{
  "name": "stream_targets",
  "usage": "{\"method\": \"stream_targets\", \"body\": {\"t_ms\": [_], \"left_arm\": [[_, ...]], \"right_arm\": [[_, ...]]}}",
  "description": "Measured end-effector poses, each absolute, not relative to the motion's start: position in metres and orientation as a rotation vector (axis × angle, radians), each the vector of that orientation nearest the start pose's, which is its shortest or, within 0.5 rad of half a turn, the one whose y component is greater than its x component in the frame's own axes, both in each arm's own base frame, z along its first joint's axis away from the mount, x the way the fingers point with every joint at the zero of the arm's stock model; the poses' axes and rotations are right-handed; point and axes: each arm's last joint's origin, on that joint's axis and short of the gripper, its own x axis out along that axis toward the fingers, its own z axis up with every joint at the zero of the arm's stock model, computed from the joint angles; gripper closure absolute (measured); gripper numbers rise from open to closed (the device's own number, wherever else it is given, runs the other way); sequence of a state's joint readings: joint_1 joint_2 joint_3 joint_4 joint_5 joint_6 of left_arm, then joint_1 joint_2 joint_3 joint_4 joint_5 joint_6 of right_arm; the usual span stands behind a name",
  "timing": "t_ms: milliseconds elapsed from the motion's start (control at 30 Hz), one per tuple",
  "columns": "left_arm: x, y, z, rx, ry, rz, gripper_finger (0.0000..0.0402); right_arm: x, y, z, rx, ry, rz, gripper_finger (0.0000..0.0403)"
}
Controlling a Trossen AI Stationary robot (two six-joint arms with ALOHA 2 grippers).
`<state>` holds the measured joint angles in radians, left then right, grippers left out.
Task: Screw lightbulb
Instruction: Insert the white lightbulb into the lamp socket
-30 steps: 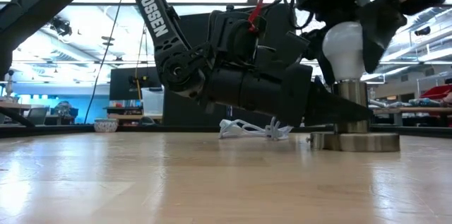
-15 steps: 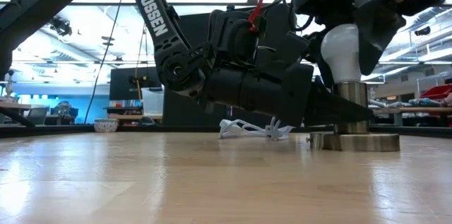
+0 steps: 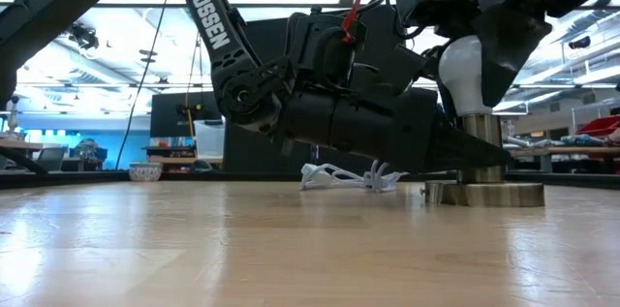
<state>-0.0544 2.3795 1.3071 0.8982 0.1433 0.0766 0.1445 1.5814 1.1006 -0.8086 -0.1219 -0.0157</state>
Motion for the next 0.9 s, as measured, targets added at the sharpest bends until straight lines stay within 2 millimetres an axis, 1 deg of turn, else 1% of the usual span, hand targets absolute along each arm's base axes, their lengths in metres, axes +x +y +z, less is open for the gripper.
{"method": "stream_targets", "body": {"t_ms": [133, 367, 500, 700, 900], "left_arm": [[0.475, -0.03, 0.083, 0.064, 0.17, -0.177, 0.0204], [0.475, -0.035, 0.083, 0.065, 0.175, -0.1, 0.0204], [0.474, -0.04, 0.083, 0.062, 0.176, -0.029, 0.0204], [0.473, -0.047, 0.082, 0.063, 0.178, 0.11, 0.0204], [0.471, -0.052, 0.083, 0.039, 0.173, 0.218, 0.0204]], "right_arm": [[0.289, 0.046, 0.211, 0.016, 1.308, 0.177, 0.0153], [0.288, 0.045, 0.207, 0.148, 1.315, 0.034, 0.0153], [0.288, 0.045, 0.207, 0.231, 1.306, -0.072, 0.0153], [0.287, 0.051, 0.207, 0.301, 1.274, -0.235, 0.0153], [0.287, 0.052, 0.206, 0.392, 1.233, -0.373, 0.0153]]}}
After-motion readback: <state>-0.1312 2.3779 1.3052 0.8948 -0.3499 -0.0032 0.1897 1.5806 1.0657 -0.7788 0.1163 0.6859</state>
